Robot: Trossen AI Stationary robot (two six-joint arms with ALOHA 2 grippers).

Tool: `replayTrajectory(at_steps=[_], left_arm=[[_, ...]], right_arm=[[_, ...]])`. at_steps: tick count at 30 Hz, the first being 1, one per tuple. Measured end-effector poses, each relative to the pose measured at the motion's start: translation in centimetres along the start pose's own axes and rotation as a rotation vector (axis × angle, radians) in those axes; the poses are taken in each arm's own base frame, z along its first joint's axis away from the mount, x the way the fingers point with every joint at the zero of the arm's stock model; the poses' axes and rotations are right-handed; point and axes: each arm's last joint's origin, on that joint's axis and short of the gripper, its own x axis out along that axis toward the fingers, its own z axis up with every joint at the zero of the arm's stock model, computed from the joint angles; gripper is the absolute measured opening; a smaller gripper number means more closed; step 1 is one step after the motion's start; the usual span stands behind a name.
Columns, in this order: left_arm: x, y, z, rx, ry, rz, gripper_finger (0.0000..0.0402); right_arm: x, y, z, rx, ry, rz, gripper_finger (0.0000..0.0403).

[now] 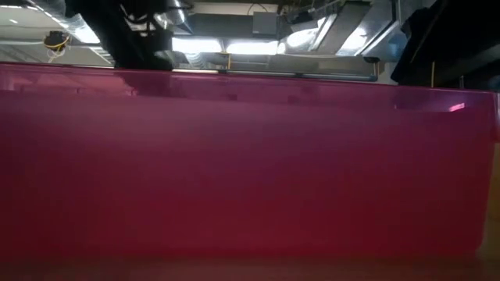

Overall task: Sort produce into baskets
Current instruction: Put the red chili pepper into the red bin

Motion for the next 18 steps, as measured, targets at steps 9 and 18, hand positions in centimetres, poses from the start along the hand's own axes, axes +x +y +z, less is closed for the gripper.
replayTrajectory(at_steps=[9, 18], left_arm=[[2.3, 2.0, -1.5, -0.132, 0.112, 0.137, 0.0266], [5.8, 4.0, -4.2, -0.161, 0.484, 0.149, 0.0261]], right_arm=[[0.0, 0.0, 0.0, -0.026, 0.002, -0.002, 0.0296], [0.0, 0.0, 0.0, -0.046, -0.002, -0.008, 0.0296]])
